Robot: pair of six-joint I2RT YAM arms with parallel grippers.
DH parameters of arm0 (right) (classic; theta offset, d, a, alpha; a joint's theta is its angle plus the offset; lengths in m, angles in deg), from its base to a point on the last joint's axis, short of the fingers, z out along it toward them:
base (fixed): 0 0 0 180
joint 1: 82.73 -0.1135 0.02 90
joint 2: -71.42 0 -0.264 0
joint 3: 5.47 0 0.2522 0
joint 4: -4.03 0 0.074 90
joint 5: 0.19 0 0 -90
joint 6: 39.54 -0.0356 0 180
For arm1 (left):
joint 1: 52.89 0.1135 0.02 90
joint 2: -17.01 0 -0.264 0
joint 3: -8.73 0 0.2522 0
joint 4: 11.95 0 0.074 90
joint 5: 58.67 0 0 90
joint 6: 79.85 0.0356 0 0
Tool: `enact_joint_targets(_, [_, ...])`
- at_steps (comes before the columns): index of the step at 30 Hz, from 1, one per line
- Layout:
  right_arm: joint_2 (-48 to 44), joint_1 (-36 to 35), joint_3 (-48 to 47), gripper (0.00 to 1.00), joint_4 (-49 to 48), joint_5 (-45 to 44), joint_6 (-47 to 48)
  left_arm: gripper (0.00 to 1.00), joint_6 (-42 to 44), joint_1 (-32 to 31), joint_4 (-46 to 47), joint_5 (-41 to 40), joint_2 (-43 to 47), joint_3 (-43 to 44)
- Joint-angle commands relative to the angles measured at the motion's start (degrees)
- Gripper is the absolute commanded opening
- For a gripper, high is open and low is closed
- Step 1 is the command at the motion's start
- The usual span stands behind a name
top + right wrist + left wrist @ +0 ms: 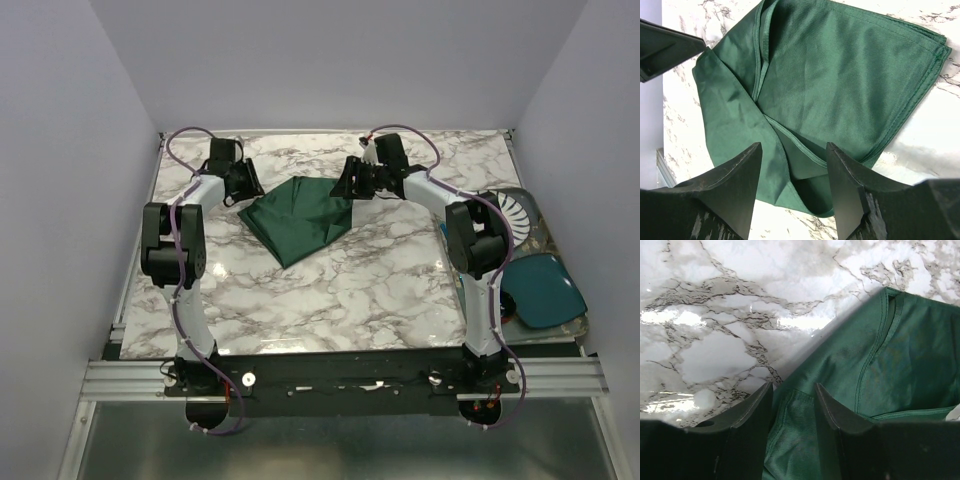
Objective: Fold the napkin, place the utensils inside, and roll it up
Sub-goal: Fold the napkin
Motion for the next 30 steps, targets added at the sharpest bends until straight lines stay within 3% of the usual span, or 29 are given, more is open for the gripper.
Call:
enact_joint_targets(1, [-2.02,-0.28,-0.86,0.62,0.59,1.77,0.70,0.47,1.95,-1.50,-1.54,-2.16,-0.16,0.66])
enact_joint_targets(10, [-3.17,-0.19,0.02,0.62,0.59,1.86,0.62,0.38,3.18,-2.47,-3.03,-4.53,-1.13,1.37])
enact_joint_targets(13, [-3.43,-0.19,0.02,0.62,0.59,1.86,0.61,0.48,3.62,-2.56,-3.91,-6.73,-0.60,1.29])
enact_joint_targets(18, [-2.82,-0.19,-0.25,0.62,0.59,2.65,-0.17,0.45,4.50,-3.26,-3.47,-7.44,-0.24,1.02])
enact_joint_targets(24, [-2.99,-0.19,0.19,0.61,0.59,2.48,-0.18,0.33,3.80,-3.26,-1.89,-5.51,-0.95,1.28])
enact_joint_targets(27, [-3.08,-0.19,0.28,0.61,0.59,2.74,-0.09,0.22,3.53,-3.35,-1.89,-4.54,-0.51,1.81])
enact_joint_targets(30, [-3.52,-0.19,0.72,0.61,0.59,2.65,-0.44,0.04,2.57,-3.52,-0.49,-3.92,2.03,0.58])
